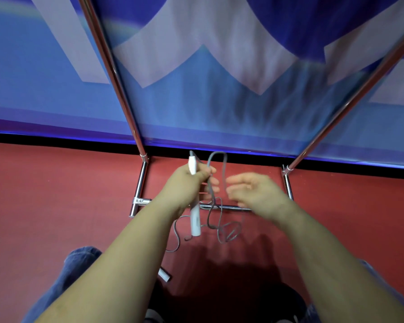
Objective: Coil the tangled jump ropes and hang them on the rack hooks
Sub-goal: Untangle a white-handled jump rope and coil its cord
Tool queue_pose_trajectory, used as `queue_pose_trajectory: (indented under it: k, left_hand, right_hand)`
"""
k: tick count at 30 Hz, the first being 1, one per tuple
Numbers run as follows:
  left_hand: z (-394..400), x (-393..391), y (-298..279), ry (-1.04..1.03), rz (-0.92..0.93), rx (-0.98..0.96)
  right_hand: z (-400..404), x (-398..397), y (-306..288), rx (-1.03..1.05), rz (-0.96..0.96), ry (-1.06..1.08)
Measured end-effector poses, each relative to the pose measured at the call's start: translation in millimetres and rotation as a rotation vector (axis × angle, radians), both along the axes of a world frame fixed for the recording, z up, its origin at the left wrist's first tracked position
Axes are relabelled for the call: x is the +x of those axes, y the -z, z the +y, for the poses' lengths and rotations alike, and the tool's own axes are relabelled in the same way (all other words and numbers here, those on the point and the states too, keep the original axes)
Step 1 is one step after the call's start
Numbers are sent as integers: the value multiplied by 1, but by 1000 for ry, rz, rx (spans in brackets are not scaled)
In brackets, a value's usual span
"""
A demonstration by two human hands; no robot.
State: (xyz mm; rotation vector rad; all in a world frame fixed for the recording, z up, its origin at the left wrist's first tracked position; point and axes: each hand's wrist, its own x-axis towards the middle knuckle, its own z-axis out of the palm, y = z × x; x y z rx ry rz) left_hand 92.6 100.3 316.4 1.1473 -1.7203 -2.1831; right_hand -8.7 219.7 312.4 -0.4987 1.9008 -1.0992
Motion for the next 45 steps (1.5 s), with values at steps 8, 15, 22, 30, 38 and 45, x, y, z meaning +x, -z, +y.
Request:
queue_pose_trajectory:
  k: [8, 15, 22, 30, 38, 45]
  left_hand:
    - [-7, -1, -11, -261, 157, 339]
    - [-4, -1, -12, -239, 191, 361]
    - [-5, -3, -17, -250, 244, 487]
    - [1, 1, 3, 201, -81, -83]
    - [10, 5, 4, 463, -106, -224]
    - [3, 0, 4, 72, -50, -38]
  right_hand:
    - [1, 8, 22, 104, 192, -188]
    - [-3, 12, 13, 45, 48, -84]
    - [-1, 14, 18, 64, 201, -176]
    - [-6, 3, -12, -216, -349, 317]
    - [-2, -8, -15, -356, -577, 494]
    - [-3, 6, 1, -70, 69, -16]
